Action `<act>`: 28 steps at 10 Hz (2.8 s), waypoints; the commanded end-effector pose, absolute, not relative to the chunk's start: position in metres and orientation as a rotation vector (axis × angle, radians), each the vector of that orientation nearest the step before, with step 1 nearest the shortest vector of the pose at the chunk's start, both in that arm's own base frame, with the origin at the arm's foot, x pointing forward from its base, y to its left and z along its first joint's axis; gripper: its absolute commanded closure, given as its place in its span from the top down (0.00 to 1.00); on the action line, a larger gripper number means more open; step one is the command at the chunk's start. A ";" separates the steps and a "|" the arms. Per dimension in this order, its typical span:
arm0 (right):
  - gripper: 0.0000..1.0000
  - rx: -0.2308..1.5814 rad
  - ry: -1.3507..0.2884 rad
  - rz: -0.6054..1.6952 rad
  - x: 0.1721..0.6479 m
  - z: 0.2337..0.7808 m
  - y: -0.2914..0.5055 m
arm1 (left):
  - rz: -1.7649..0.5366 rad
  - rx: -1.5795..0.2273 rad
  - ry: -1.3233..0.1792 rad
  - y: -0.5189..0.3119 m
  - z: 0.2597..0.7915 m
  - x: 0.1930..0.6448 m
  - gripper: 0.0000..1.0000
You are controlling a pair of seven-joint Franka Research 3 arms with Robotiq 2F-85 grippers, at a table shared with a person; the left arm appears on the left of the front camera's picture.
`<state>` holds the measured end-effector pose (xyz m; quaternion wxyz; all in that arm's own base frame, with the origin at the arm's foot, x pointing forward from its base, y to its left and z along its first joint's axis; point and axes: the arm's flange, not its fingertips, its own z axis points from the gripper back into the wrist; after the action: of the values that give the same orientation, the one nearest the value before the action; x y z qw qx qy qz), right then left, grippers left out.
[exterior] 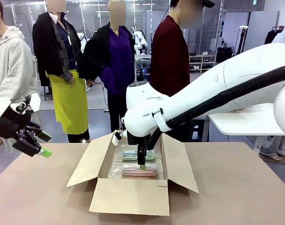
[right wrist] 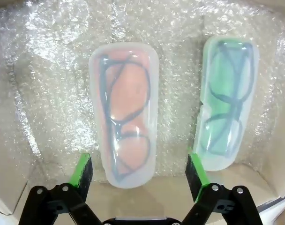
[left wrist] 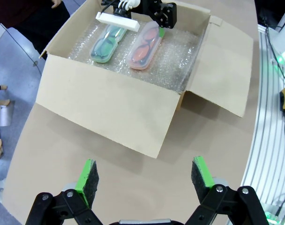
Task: Pack the glasses set securely to prepare it for shipping.
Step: Put the Glasses case from the right side of the table into the Package Box, then position the Package Box on the left side of the table.
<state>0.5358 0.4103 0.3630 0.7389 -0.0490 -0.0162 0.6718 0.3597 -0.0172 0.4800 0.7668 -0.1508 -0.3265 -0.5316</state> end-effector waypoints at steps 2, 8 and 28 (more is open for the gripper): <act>1.00 -0.076 -0.032 1.479 0.533 0.349 0.417 | -1.169 -0.352 -0.729 -0.015 0.480 0.360 1.00; 1.00 -0.076 -0.032 1.479 0.533 0.349 0.417 | -1.169 -0.352 -0.729 -0.015 0.480 0.360 1.00; 1.00 0.168 -0.419 0.888 0.330 0.557 0.091 | -1.169 -0.352 -0.729 -0.015 0.480 0.360 1.00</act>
<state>0.3348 0.0985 0.5657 0.8852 0.0669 -0.1973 0.4159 0.3597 -0.0176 0.4803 0.7670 -0.1511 -0.3265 -0.5312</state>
